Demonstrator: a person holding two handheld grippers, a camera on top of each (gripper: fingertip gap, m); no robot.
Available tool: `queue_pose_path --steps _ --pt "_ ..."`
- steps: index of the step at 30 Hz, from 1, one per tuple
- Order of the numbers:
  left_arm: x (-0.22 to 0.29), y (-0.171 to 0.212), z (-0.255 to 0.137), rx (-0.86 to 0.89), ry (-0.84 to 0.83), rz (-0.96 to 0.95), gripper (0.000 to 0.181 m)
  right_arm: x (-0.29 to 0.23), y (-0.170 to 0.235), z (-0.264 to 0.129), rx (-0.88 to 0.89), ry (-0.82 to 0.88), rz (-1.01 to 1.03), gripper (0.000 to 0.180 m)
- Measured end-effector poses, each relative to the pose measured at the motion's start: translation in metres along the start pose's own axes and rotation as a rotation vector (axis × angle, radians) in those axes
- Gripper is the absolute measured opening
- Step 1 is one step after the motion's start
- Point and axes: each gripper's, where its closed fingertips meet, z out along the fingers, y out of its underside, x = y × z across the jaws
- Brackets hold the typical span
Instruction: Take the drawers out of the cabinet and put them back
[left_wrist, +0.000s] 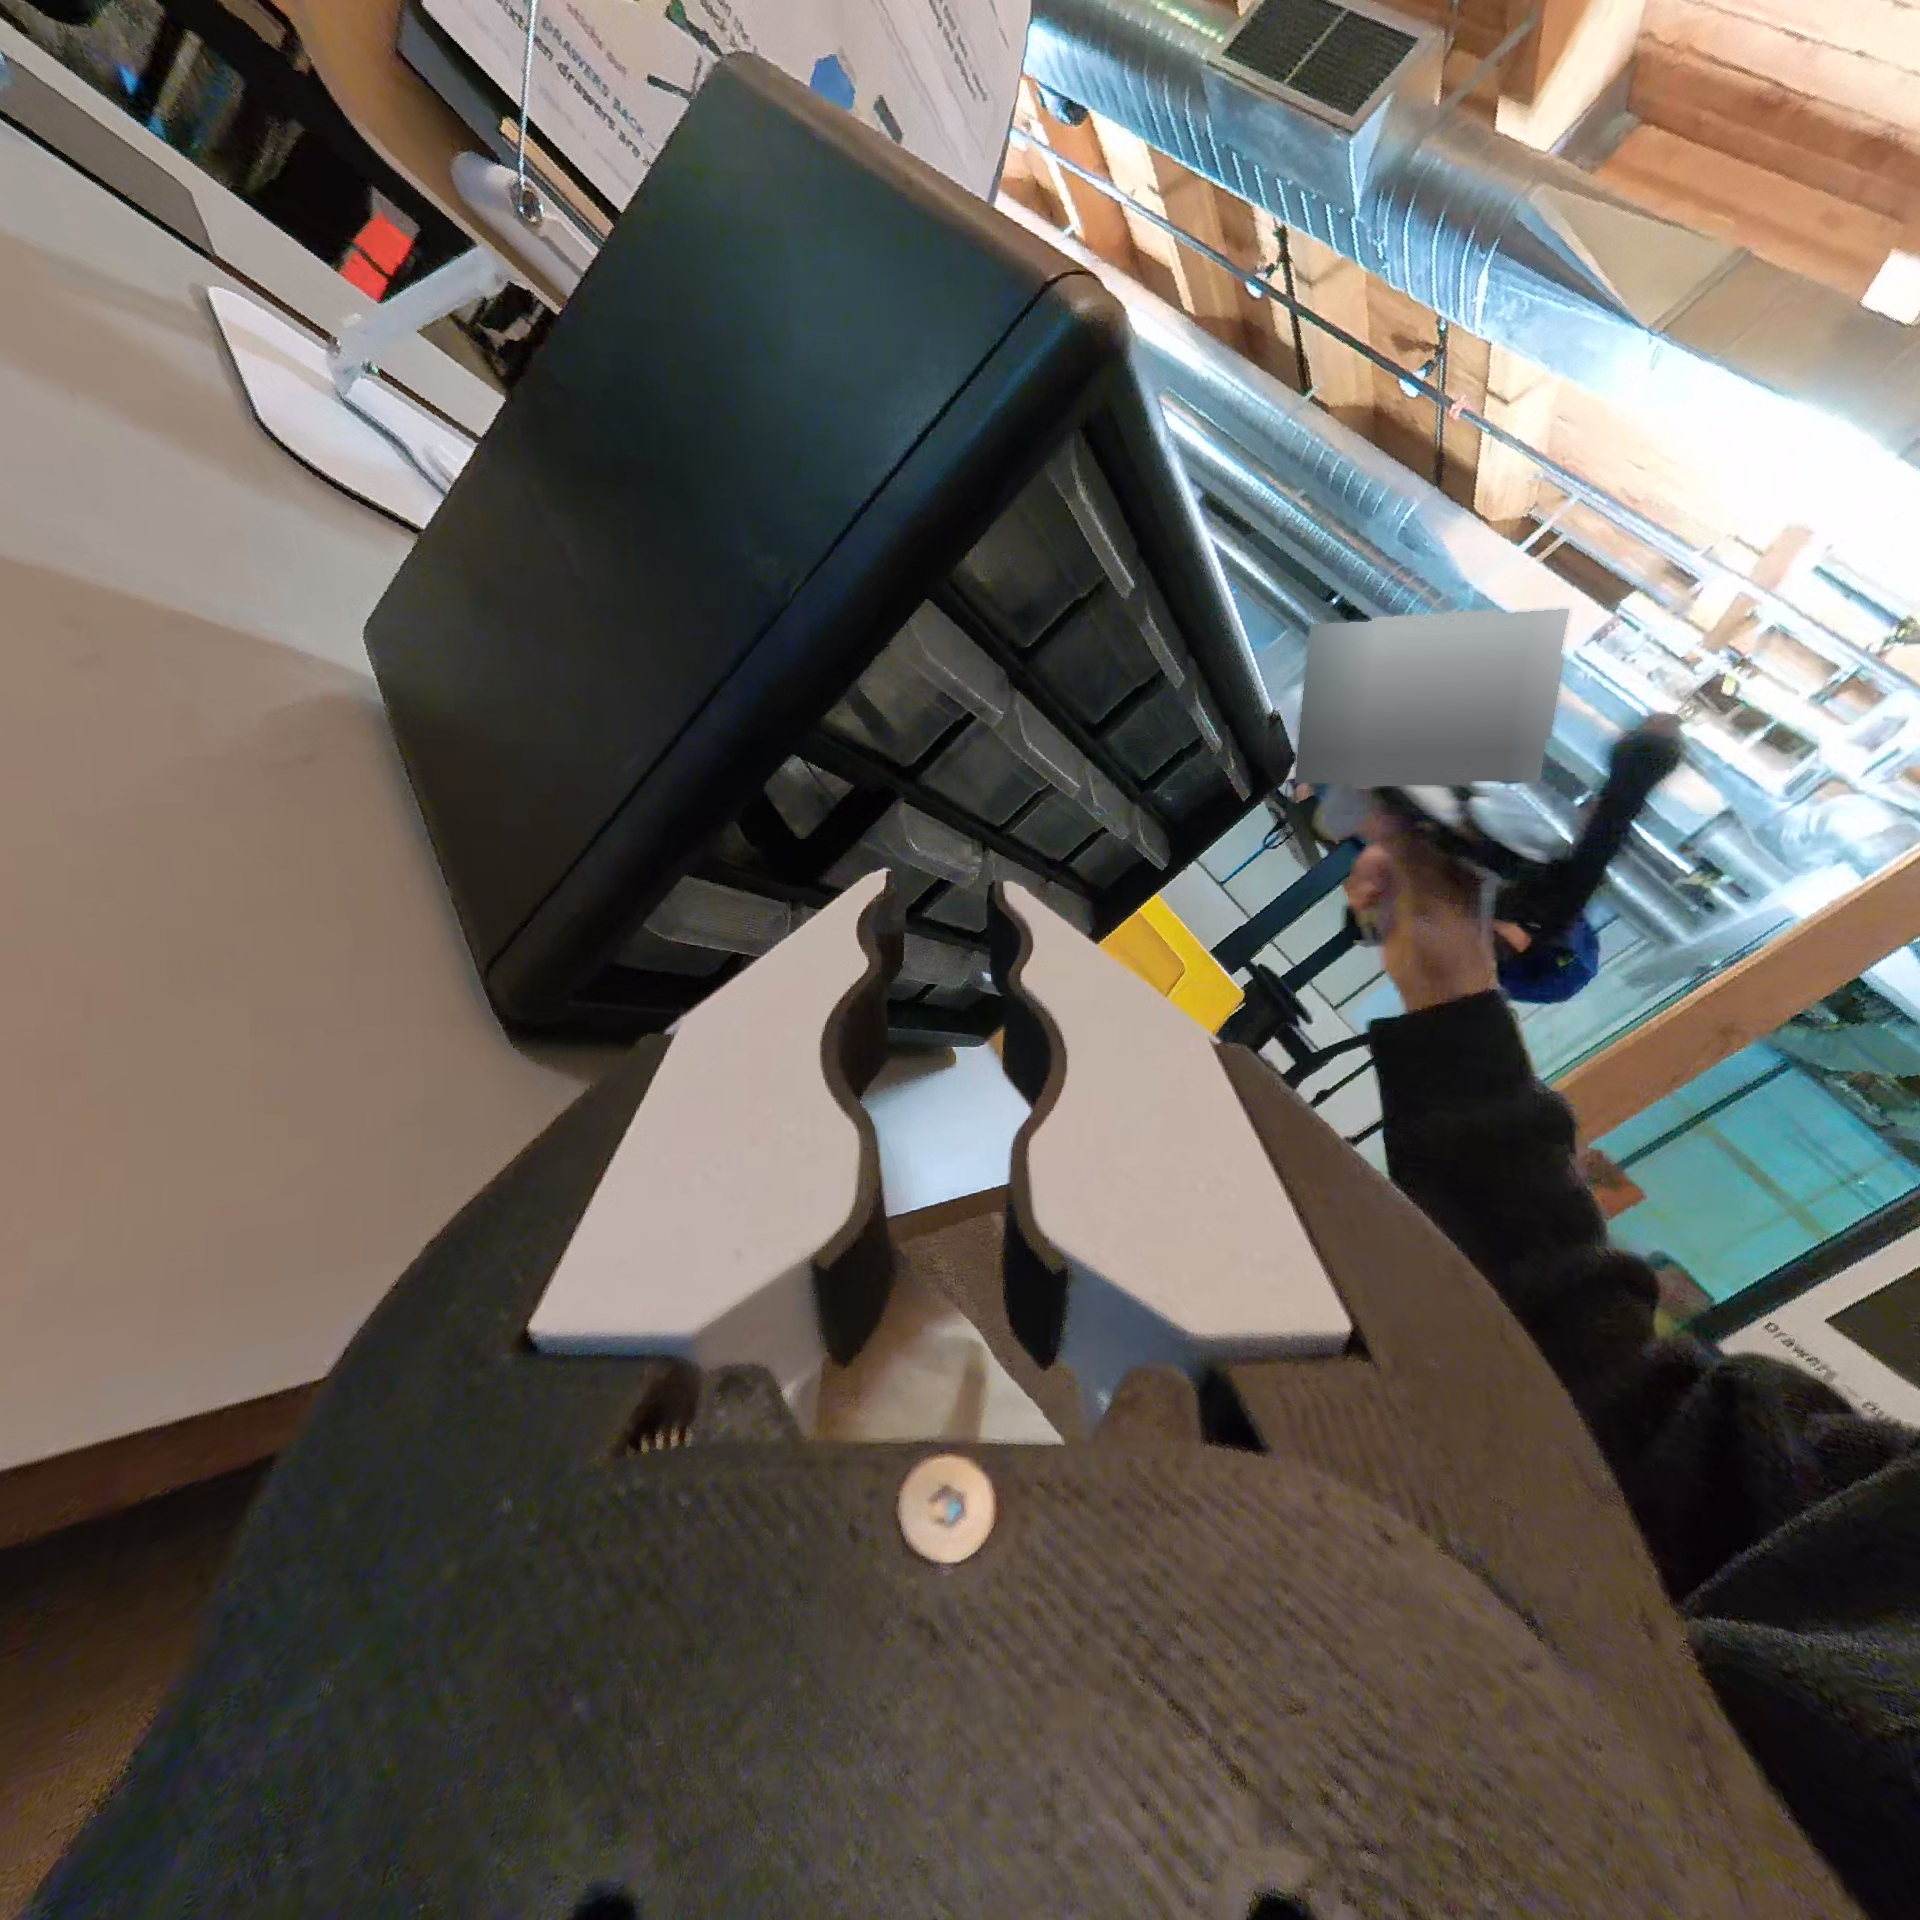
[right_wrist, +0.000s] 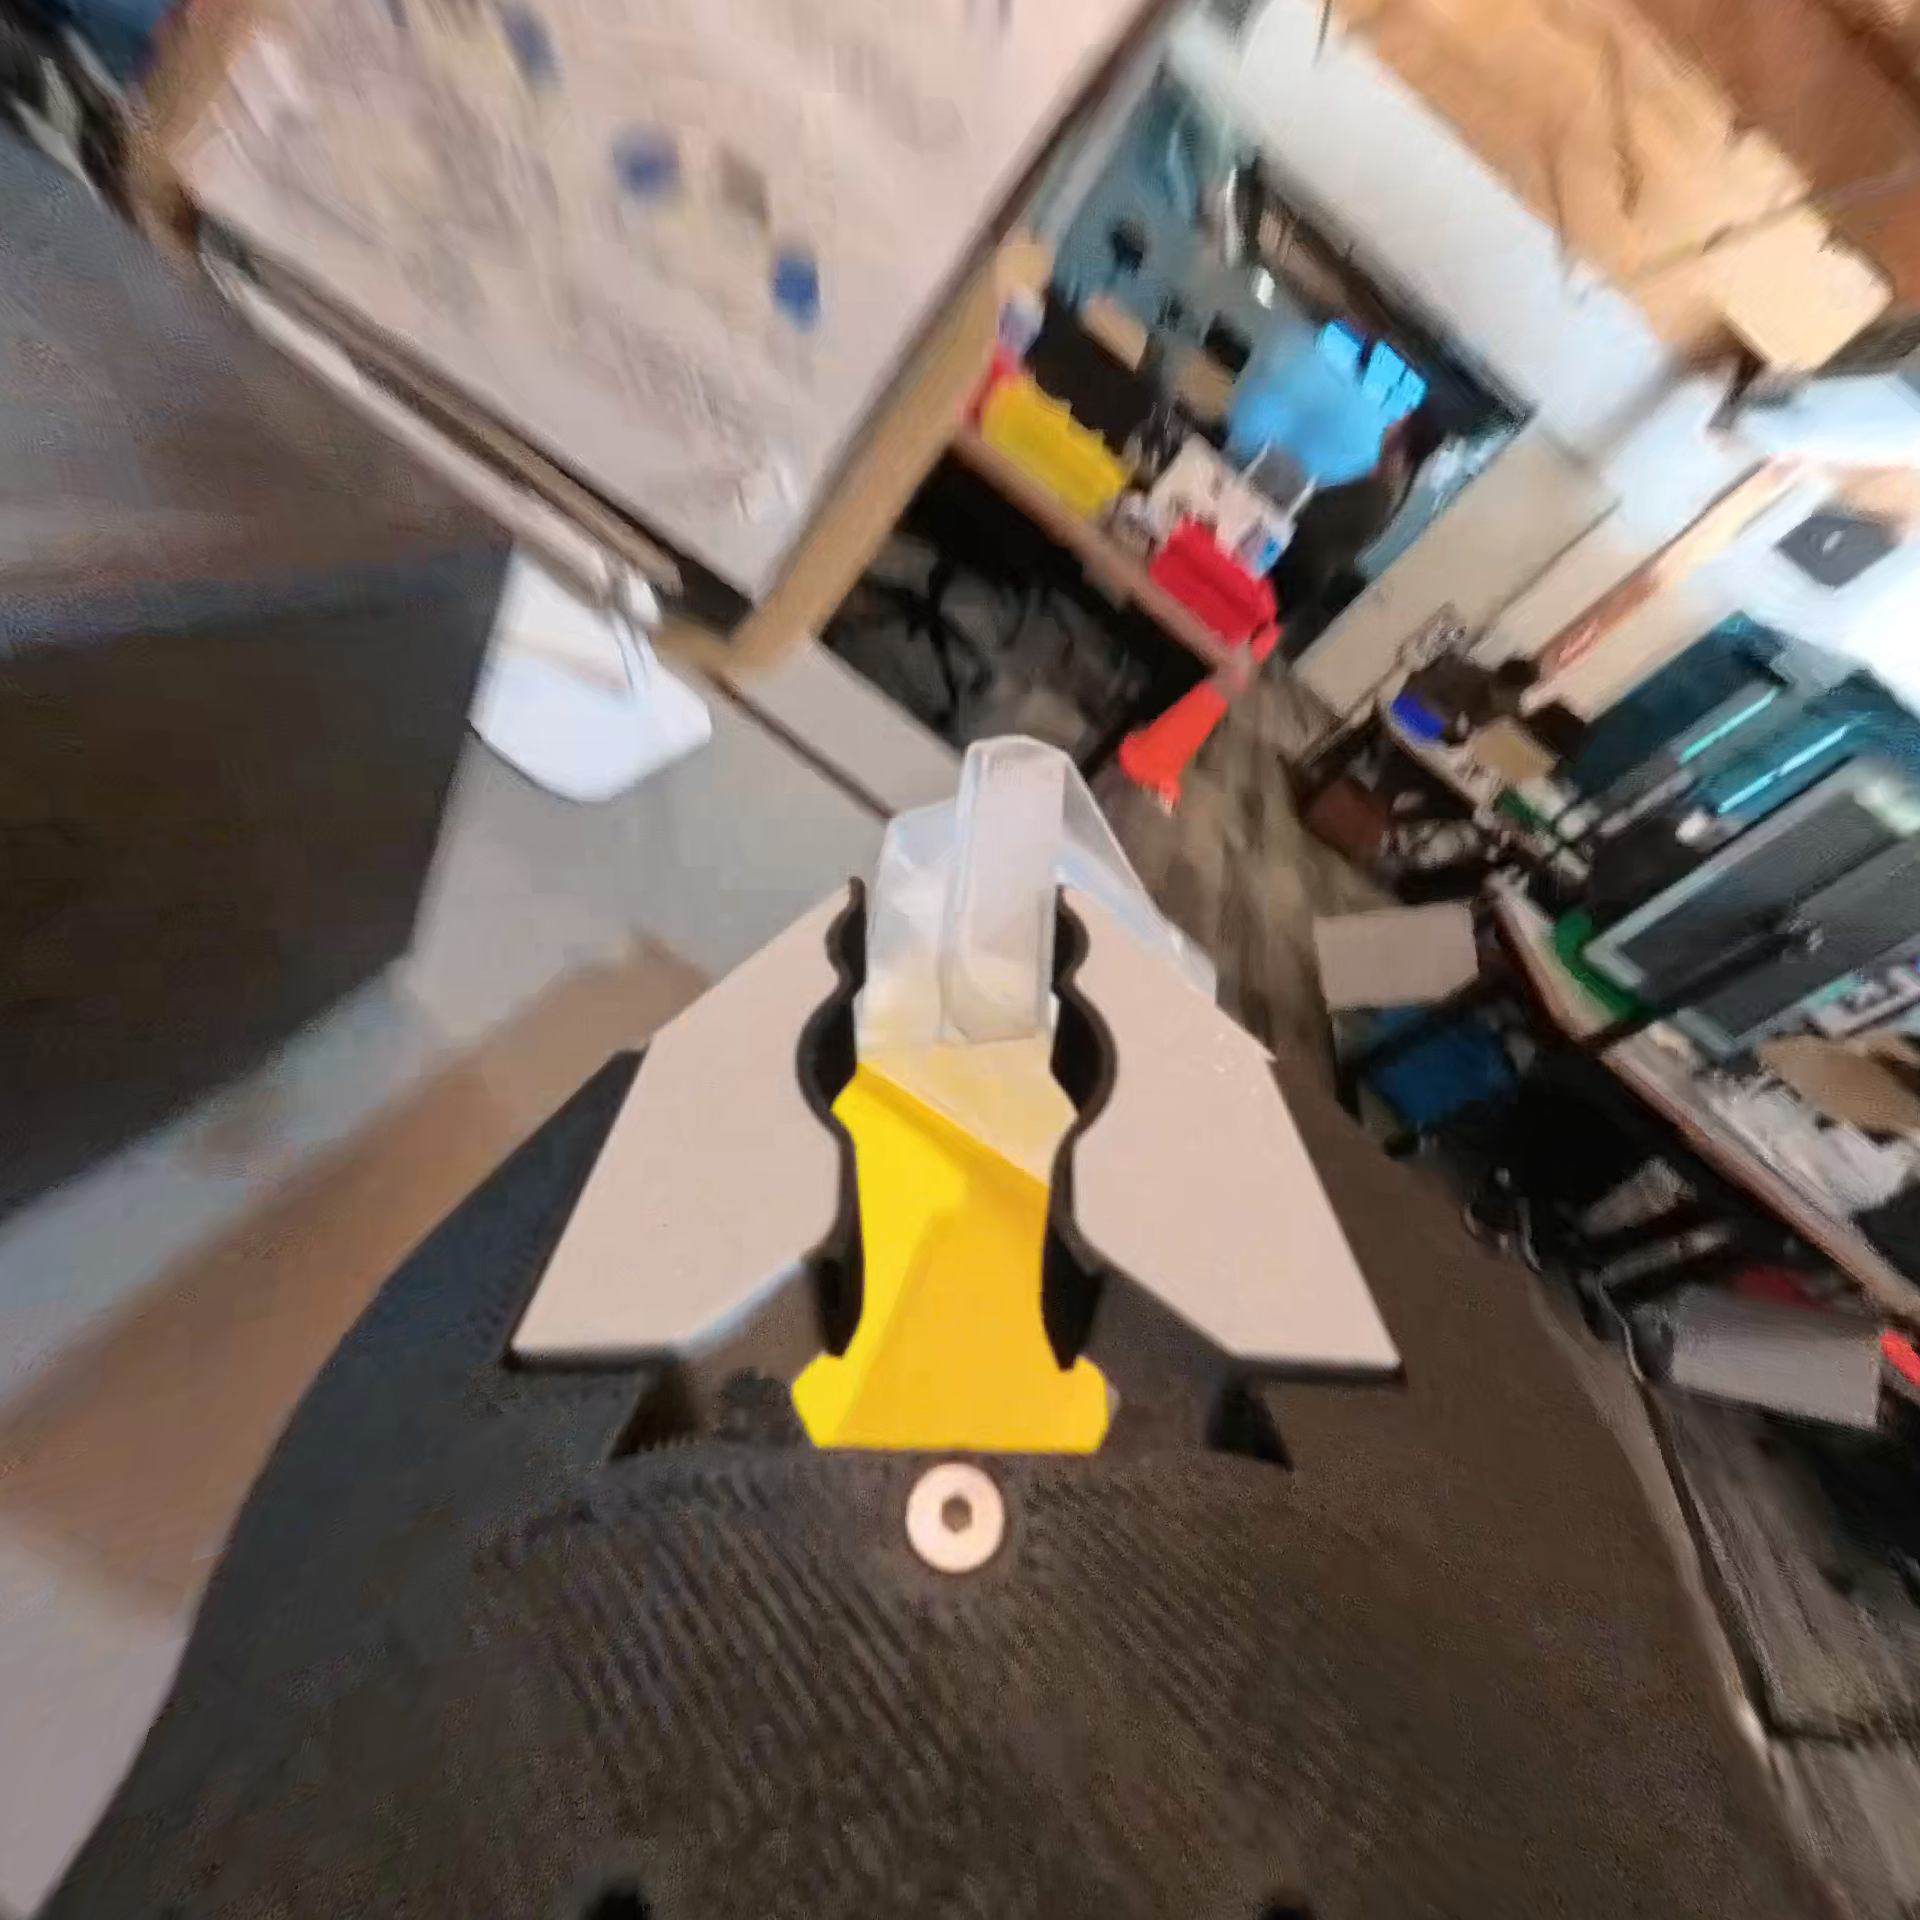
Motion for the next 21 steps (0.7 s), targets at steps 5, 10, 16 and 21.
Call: queue_pose_path --steps 5,10,16,21 --pt "0.002 0.001 0.005 -0.015 -0.014 0.096 0.01 0.01 0.138 0.09 -0.287 -0.046 -0.034 0.017" --pt "-0.002 -0.001 0.006 -0.016 -0.027 0.115 0.009 -0.006 0.191 0.128 -0.41 -0.117 0.119 0.017" --pt "-0.01 0.002 0.007 -0.032 -0.027 0.063 0.009 -0.02 0.214 0.146 -0.516 -0.184 0.235 0.018" --pt "-0.009 0.004 0.007 -0.041 -0.017 0.055 0.009 -0.026 0.226 0.156 -0.602 -0.207 0.154 0.02"
